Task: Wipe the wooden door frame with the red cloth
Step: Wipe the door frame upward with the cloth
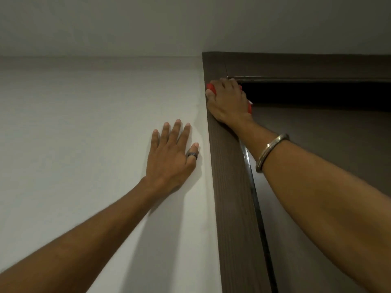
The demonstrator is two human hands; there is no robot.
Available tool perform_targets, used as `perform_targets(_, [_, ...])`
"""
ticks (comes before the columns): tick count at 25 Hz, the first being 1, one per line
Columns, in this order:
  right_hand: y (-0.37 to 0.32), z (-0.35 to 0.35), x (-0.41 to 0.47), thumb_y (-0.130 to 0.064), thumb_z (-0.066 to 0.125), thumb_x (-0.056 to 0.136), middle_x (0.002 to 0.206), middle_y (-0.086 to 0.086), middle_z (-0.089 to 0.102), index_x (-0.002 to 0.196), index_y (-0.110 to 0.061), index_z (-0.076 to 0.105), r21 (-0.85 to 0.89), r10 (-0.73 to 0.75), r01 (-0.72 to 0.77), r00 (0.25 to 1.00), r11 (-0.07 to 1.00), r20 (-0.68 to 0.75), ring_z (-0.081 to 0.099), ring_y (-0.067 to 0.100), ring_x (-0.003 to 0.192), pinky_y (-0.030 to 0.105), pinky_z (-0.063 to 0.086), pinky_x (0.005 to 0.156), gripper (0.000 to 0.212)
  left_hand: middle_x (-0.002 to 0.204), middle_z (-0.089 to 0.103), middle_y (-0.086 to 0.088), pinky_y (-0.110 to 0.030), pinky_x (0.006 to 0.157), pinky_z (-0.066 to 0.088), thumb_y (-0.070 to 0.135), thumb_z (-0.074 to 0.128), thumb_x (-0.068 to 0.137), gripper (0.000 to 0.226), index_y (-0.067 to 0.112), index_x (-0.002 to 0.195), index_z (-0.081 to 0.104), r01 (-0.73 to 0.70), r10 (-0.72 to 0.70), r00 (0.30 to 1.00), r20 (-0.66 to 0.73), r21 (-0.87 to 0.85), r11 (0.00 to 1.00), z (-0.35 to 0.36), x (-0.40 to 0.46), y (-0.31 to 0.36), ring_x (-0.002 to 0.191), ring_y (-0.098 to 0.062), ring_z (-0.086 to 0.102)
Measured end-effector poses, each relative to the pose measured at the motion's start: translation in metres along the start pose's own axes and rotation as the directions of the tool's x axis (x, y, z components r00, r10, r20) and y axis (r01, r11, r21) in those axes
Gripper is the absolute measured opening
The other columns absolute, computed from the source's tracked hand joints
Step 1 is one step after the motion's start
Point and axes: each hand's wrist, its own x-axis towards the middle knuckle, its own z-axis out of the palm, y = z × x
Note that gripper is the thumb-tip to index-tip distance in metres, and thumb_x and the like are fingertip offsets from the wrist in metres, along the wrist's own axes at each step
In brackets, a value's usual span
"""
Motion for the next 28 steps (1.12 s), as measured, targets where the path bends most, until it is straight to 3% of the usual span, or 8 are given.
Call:
perform_targets(7, [-0.007,0.004,-0.033,-0.041,0.040,0.106,0.166,0.011,0.032,0.155,-0.018,0.034,-0.125,0.024,-0.021,0.999,0.992,0.024,0.021,0.038,0.157,0.060,0.024,0.126,0.054,0.174,-0.016,0.001,-0.048,0.131,-0.011,0.063,0.000,0.094,0.078,0.031,0.164,-0.008,0.019,-0.018,0.999,0.028,-0.004,1.000,-0.005,-0.008,0.005,0.160,-0.023,-0.018])
perform_targets(17, [-0.011,-0.008,0.028,-0.041,0.036,0.106,0.167,0.012,0.029,0.157,-0.018,0.031,-0.039,0.083,-0.080,0.992,0.996,0.092,0.019,0.039,0.157,0.063,0.020,0.124,0.056,0.175,-0.013,0.001,-0.049,0.132,-0.008,0.062,0.003,0.096,0.076,0.031,0.165,-0.006,0.012,-0.010,0.999,0.047,-0.029,1.000,-0.009,-0.011,0.004,0.161,-0.022,-0.016])
perform_targets(22, [-0.018,-0.005,-0.064,-0.044,0.036,0.106,0.167,0.009,0.030,0.156,-0.020,0.034,-0.007,0.084,-0.084,0.995,0.996,0.049,0.020,0.037,0.157,0.062,0.024,0.122,0.055,0.176,-0.003,-0.004,-0.050,0.132,-0.005,0.055,0.014,0.104,0.070,0.026,0.166,0.003,0.065,-0.064,0.998,0.018,-0.054,0.996,-0.013,-0.040,0.008,0.162,-0.025,-0.010])
perform_targets(28, [-0.036,0.001,-0.226,-0.049,0.033,0.106,0.171,0.006,0.026,0.161,-0.024,0.028,-0.101,0.168,-0.161,0.984,0.982,0.061,0.020,0.036,0.159,0.060,0.021,0.125,0.061,0.176,0.002,-0.006,-0.053,0.132,-0.001,0.055,0.026,0.102,0.073,0.022,0.166,0.012,0.083,-0.076,0.995,0.067,-0.094,0.992,-0.015,-0.196,0.025,0.162,-0.028,-0.006])
